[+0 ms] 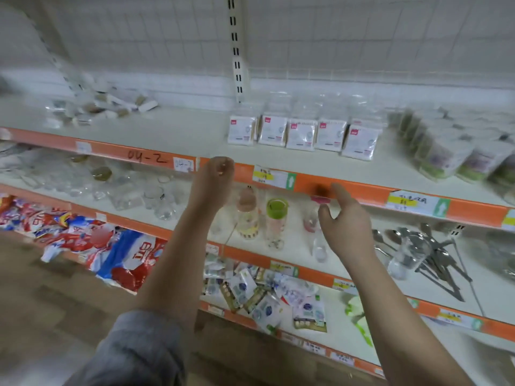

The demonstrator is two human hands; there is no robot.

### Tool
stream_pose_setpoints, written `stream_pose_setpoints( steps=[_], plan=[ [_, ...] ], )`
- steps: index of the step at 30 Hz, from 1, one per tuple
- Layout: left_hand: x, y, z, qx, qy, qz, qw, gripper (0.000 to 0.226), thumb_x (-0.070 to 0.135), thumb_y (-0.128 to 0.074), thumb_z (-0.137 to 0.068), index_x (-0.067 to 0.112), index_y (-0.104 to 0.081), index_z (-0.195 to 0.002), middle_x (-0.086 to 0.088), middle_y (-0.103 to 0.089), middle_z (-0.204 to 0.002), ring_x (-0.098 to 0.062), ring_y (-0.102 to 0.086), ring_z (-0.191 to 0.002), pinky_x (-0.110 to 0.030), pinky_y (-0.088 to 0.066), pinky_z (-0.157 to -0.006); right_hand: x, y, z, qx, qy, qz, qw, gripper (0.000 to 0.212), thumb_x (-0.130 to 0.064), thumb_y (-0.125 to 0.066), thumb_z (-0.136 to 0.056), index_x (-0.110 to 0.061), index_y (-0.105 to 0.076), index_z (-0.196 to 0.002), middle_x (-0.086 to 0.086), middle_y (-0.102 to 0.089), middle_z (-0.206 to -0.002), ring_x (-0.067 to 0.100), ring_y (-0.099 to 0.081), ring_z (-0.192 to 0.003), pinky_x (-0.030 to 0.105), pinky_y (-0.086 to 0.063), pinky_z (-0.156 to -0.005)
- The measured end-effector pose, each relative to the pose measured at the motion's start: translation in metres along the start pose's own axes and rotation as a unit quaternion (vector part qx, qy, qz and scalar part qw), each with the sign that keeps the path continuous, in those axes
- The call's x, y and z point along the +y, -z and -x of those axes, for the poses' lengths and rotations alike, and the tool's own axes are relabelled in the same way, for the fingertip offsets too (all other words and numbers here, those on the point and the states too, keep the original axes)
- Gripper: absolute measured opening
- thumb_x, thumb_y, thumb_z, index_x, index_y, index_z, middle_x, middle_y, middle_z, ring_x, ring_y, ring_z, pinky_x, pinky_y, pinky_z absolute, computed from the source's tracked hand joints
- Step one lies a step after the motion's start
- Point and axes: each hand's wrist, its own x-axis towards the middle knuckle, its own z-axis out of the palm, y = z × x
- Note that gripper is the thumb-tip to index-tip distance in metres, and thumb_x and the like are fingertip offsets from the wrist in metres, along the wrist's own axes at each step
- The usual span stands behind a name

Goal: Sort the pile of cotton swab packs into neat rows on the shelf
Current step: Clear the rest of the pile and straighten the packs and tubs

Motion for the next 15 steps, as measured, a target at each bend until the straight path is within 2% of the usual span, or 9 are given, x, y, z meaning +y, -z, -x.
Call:
stream_pose_setpoints(
  steps=[2, 6, 9, 13, 15],
  plan=[
    [-0.026, 0.029, -0.006, 0.013, 0.010, -0.005, 1.000, 0.034, 0.025, -0.040, -0.099, 0.005, -0.061, -0.116, -0.010, -0.064, -0.116, -0.024, -0.057, -0.109, -0.019, -0.033, -0.074, -0.026, -0.023, 0.000, -0.016, 0.005, -0.003, 1.000, 0.050, -0.016, -0.053, -0.092, -0.014, -0.041, -0.141, 0.007, -0.052, -0.137, 0.028, -0.052, -0.120, 0.028, -0.040, -0.086],
    [-0.065, 0.072, -0.017, 0.036, 0.033, -0.009, 0.999, 0.034, 0.027, -0.039, -0.100, 0.008, -0.061, -0.118, -0.010, -0.064, -0.118, -0.023, -0.058, -0.107, -0.019, -0.037, -0.075, -0.071, -0.065, -0.006, -0.039, 0.037, 0.001, 0.999, 0.051, -0.015, -0.053, -0.092, -0.011, -0.040, -0.141, 0.007, -0.047, -0.143, 0.027, -0.049, -0.124, 0.029, -0.038, -0.095],
    [-0.095, 0.096, -0.028, 0.047, 0.049, -0.024, 0.997, 0.037, 0.030, -0.035, -0.101, 0.008, -0.059, -0.119, -0.009, -0.063, -0.119, -0.014, -0.055, -0.091, -0.016, -0.038, -0.068, -0.102, -0.096, -0.019, -0.055, 0.056, -0.011, 0.997, 0.051, -0.015, -0.051, -0.092, -0.011, -0.039, -0.142, 0.006, -0.041, -0.147, 0.022, -0.041, -0.133, 0.024, -0.029, -0.104],
    [-0.139, 0.128, -0.052, 0.088, 0.077, -0.050, 0.992, 0.033, 0.027, -0.037, -0.101, 0.010, -0.058, -0.121, -0.002, -0.063, -0.110, -0.005, -0.051, -0.077, -0.007, -0.035, -0.063, -0.138, -0.143, -0.046, -0.058, 0.081, -0.026, 0.995, 0.048, -0.014, -0.051, -0.093, -0.008, -0.043, -0.140, 0.008, -0.043, -0.145, 0.021, -0.038, -0.134, 0.020, -0.024, -0.104],
    [-0.164, 0.144, -0.070, 0.120, 0.091, -0.061, 0.987, 0.030, 0.024, -0.040, -0.099, 0.012, -0.059, -0.120, -0.004, -0.064, -0.113, -0.010, -0.056, -0.087, -0.014, -0.037, -0.073, -0.154, -0.168, -0.065, -0.055, 0.083, -0.029, 0.995, 0.047, -0.014, -0.052, -0.092, -0.008, -0.043, -0.139, 0.009, -0.044, -0.144, 0.022, -0.039, -0.133, 0.020, -0.025, -0.105]
  ],
)
